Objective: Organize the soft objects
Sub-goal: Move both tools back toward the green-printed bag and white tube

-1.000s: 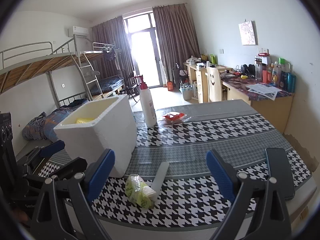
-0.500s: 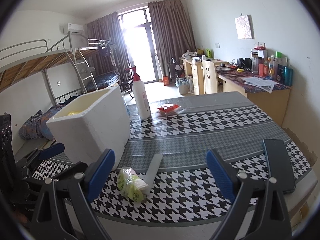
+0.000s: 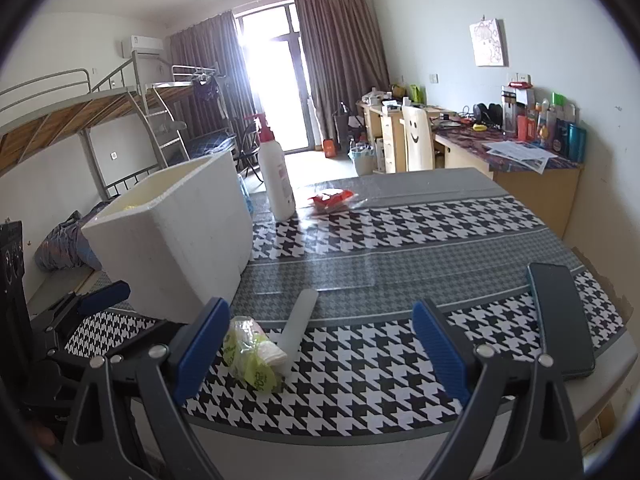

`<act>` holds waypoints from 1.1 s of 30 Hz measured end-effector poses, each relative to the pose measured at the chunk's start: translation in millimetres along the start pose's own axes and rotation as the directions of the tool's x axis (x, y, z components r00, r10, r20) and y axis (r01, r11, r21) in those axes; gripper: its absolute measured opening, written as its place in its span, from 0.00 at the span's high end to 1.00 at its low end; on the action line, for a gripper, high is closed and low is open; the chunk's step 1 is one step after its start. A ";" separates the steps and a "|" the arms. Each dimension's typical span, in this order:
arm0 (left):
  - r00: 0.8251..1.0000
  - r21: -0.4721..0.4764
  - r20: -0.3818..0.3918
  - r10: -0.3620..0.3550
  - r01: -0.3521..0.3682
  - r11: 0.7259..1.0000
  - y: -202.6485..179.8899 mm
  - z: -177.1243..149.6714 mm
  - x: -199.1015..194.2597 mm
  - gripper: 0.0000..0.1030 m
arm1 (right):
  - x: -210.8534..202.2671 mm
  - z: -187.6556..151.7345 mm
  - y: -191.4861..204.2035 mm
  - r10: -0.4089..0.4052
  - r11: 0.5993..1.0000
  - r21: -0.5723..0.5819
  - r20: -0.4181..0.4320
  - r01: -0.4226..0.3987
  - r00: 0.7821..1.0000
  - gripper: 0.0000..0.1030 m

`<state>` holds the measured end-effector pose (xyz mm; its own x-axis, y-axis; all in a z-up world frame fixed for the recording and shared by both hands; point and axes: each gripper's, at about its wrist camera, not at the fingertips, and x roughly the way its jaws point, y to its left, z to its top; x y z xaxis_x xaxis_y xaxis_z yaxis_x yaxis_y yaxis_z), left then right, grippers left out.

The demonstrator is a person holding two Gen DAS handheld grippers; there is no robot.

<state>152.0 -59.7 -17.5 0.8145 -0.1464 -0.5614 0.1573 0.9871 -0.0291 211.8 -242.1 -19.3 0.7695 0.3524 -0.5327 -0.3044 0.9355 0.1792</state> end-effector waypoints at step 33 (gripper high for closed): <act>0.992 -0.008 -0.125 -0.014 0.013 1.000 -12.4 -12.5 42.3 0.01 | 30.6 -7.1 -16.5 0.008 0.999 0.036 -0.107 -0.004 0.994 0.08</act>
<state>177.4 -77.3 -51.2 0.7359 -0.1512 -0.6600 0.1636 0.9856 -0.0434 236.3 -246.9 -44.4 0.7026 0.3550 -0.6167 -0.2870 0.9344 0.2109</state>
